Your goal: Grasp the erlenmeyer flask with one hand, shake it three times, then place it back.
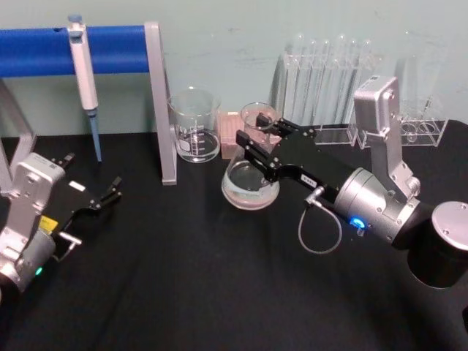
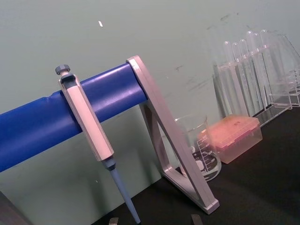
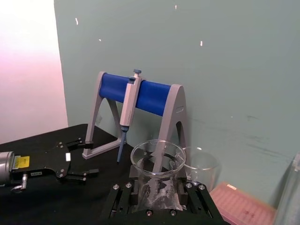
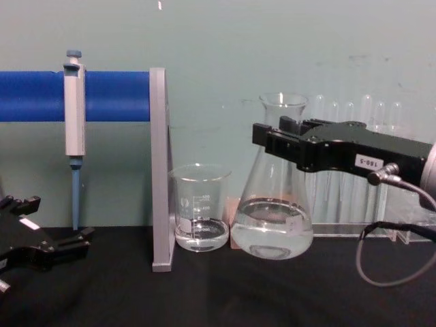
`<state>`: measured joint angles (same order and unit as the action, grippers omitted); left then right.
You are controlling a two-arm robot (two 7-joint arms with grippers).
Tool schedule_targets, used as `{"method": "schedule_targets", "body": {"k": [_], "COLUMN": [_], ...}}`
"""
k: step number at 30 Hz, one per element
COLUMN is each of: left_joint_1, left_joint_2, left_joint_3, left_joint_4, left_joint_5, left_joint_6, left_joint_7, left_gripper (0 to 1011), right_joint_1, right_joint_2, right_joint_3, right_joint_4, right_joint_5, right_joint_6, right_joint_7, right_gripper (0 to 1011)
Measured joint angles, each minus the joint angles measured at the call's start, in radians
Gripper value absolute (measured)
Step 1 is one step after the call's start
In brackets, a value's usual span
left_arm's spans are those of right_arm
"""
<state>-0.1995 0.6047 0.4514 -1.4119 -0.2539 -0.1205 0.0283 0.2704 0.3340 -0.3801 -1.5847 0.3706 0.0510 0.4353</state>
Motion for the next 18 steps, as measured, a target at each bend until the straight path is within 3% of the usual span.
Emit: {"method": "schedule_targets", "body": {"k": [18], "left_joint_1": [0.000], "left_joint_2": [0.000], "left_joint_3": [0.000], "left_joint_4": [0.000], "left_joint_5": [0.000], "left_joint_6": [0.000], "left_joint_7": [0.000], "left_gripper": [1001], "right_joint_1": [0.023], "right_joint_2": [0.023], "right_joint_3": [-0.039], "right_joint_4": [0.013], "right_joint_5": [0.029], "right_joint_6": [-0.009], "right_joint_7": [0.009], "right_gripper": [451]}}
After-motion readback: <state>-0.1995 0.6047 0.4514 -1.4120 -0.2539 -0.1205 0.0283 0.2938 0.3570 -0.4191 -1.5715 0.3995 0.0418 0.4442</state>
